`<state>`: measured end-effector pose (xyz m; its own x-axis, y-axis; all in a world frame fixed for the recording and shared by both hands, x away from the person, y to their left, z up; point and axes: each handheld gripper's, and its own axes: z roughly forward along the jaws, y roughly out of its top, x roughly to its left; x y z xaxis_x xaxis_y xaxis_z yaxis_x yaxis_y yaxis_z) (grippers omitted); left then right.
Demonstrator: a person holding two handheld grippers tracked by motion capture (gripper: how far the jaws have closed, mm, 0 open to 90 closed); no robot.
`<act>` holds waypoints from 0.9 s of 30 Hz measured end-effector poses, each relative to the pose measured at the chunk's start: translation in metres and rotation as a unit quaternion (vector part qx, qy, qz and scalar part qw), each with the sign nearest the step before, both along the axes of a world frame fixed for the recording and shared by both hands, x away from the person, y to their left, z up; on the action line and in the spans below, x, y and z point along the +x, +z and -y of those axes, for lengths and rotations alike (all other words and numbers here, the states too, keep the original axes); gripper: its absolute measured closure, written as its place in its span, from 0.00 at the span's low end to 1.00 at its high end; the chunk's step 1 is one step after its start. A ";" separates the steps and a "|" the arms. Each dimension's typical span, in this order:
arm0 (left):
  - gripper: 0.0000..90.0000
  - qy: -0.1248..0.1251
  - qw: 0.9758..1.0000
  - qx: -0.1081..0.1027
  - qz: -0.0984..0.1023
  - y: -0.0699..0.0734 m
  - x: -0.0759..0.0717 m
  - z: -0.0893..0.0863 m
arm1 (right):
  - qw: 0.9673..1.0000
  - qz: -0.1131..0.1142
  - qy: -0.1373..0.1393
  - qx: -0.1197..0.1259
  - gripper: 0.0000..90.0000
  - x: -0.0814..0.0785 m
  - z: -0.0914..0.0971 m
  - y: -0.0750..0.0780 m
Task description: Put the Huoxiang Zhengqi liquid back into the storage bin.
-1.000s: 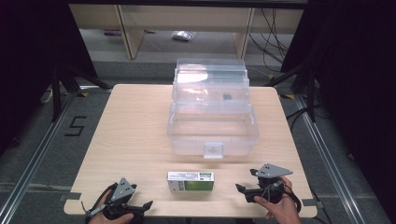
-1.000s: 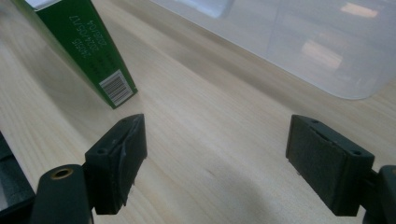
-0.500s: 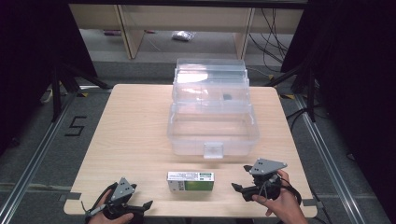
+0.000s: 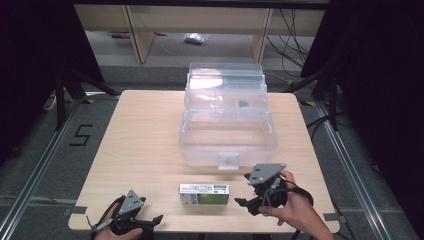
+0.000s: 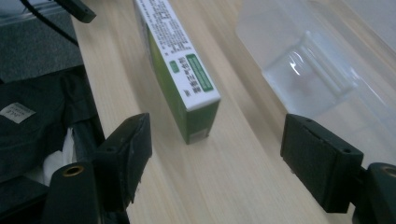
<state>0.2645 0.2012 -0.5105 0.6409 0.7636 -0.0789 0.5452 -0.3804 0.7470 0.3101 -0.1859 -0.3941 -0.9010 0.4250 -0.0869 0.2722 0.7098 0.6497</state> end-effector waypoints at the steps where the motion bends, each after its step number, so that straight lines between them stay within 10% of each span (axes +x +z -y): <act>1: 0.17 -0.001 1.000 0.003 0.001 0.000 0.000 0.000 | 1.000 -0.001 0.005 -0.007 0.29 0.001 -0.005 0.000; 27: 0.17 -0.012 1.000 0.013 0.000 0.001 0.000 -0.002 | 0.981 -0.042 0.104 -0.156 0.38 0.029 -0.100 -0.004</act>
<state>0.2647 0.2030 -0.5093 0.6584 0.7503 -0.0599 0.5364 -0.4119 0.7366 0.3393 -0.0859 -0.3980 -0.9751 0.1952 -0.1050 0.1433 0.9165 0.3735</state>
